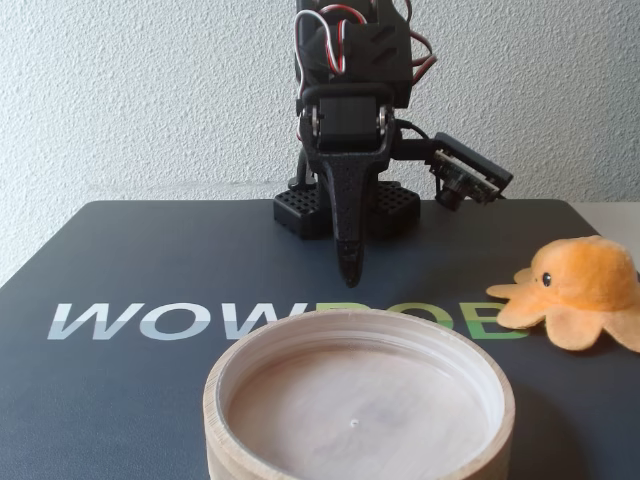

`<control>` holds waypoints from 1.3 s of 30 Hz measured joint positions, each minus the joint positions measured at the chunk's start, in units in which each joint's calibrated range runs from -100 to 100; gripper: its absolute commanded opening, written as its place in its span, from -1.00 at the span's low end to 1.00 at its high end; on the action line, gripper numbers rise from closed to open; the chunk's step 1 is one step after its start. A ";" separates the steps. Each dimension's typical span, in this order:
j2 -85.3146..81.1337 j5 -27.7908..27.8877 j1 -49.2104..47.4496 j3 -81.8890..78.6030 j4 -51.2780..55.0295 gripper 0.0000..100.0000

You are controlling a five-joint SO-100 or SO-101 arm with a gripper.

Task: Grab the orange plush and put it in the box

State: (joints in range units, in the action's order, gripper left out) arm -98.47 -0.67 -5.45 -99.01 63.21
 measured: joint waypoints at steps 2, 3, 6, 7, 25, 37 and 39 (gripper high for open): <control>0.00 0.00 0.00 0.00 0.00 -0.98; 0.00 0.00 0.00 0.00 0.00 -0.98; 0.00 0.00 0.00 0.00 0.00 -0.98; 0.00 0.00 0.00 0.00 0.00 -0.98; 0.00 0.00 -0.29 0.00 0.00 -0.97; 47.21 -10.19 -14.59 33.95 -0.77 -0.91; 66.61 -15.44 -20.41 48.94 4.04 -0.62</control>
State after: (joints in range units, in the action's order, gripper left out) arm -31.86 -16.11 -25.87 -50.07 67.25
